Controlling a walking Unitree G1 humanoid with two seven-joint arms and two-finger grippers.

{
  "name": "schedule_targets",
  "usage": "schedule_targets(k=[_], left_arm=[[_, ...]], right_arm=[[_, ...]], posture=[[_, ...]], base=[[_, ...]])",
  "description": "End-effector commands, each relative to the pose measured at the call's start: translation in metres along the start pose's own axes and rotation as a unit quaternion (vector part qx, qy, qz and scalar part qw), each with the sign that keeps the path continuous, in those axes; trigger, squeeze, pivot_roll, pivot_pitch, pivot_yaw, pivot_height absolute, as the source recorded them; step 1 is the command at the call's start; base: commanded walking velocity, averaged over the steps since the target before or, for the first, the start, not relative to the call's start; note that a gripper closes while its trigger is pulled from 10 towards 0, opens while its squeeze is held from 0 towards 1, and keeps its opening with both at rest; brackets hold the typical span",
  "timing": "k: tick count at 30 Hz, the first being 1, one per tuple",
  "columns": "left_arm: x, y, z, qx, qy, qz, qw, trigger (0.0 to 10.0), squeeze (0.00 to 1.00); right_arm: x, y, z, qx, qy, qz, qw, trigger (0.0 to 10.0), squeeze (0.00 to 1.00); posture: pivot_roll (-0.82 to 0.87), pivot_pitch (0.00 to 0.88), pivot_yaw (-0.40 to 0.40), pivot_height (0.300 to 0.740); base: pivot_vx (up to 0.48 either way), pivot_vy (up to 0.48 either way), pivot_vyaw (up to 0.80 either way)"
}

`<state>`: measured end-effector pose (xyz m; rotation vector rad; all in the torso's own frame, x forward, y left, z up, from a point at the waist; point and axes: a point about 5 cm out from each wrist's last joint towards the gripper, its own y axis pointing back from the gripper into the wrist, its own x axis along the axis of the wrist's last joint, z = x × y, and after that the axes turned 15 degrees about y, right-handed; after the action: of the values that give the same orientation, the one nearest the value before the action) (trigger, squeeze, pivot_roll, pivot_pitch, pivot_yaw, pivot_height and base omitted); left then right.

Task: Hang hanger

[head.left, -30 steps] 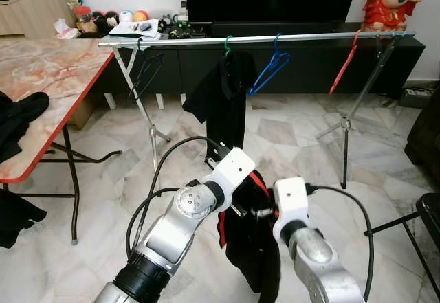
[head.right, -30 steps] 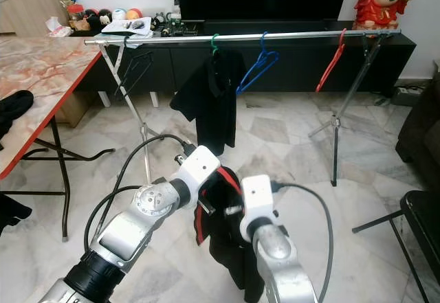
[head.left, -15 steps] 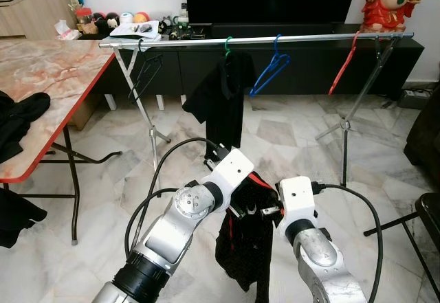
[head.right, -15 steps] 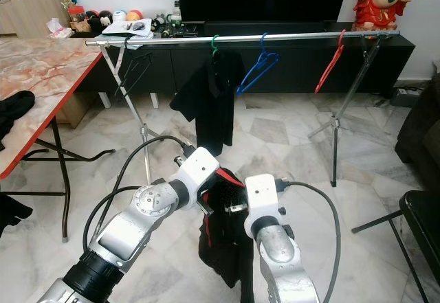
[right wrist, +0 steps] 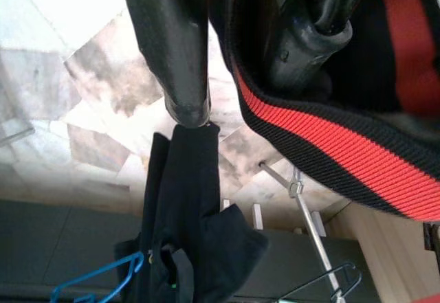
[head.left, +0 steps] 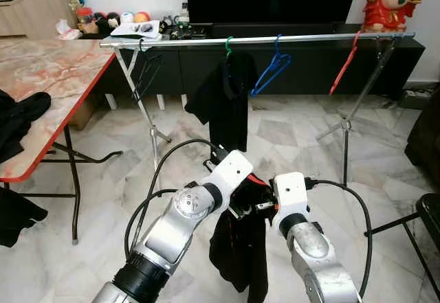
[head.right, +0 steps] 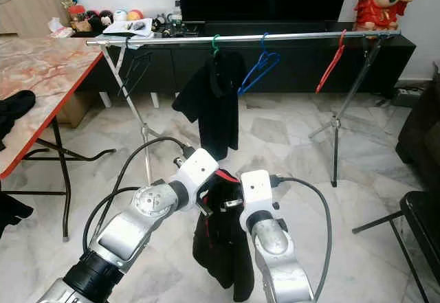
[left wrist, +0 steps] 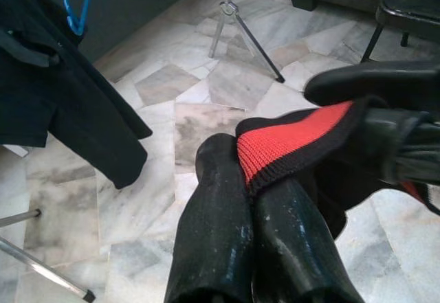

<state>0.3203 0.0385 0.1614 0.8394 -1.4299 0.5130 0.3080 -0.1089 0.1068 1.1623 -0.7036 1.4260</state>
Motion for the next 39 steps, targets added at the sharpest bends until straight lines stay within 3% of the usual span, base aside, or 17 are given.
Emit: schedule_targets(k=[1, 2, 3, 4, 10, 39], left_arm=[[0.004, 0.000, 0.001, -0.004, -0.012, 0.002, 1.000, 0.0, 0.00], [0.004, 0.000, 0.001, -0.004, -0.012, 0.002, 1.000, 0.0, 0.00], [0.004, 0.000, 0.001, -0.003, -0.012, 0.001, 1.000, 0.0, 0.00], [0.004, 0.000, 0.001, -0.003, -0.012, 0.001, 1.000, 0.0, 0.00], [0.004, 0.000, 0.001, -0.005, -0.013, 0.002, 1.000, 0.0, 0.00], [0.005, 0.000, 0.000, -0.003, -0.014, 0.003, 1.000, 0.0, 0.00]], right_arm=[[0.005, -0.002, 0.001, -0.005, -0.008, 0.017, 1.000, 10.0, 0.00], [0.005, -0.002, 0.001, -0.005, -0.008, 0.017, 1.000, 10.0, 0.00], [0.006, -0.002, 0.000, -0.004, -0.010, 0.021, 1.000, 3.0, 0.00], [0.006, -0.001, 0.000, -0.003, -0.007, 0.020, 1.000, 0.0, 0.00], [-0.007, 0.000, -0.004, 0.014, 0.013, -0.012, 1.000, 0.0, 0.00], [-0.019, -0.003, 0.001, -0.015, 0.008, -0.054, 0.998, 0.0, 0.00]], posture=[[0.11, 0.080, 0.027, 0.740], [0.11, 0.080, 0.027, 0.740], [0.11, 0.081, 0.027, 0.740], [0.11, 0.081, 0.027, 0.740], [0.11, 0.081, 0.028, 0.740], [0.12, 0.084, 0.026, 0.740]], base=[[0.000, 0.000, 0.00], [0.000, 0.000, 0.00], [0.000, 0.000, 0.00], [0.000, 0.000, 0.00], [0.000, 0.000, 0.00], [0.000, 0.000, 0.00]])
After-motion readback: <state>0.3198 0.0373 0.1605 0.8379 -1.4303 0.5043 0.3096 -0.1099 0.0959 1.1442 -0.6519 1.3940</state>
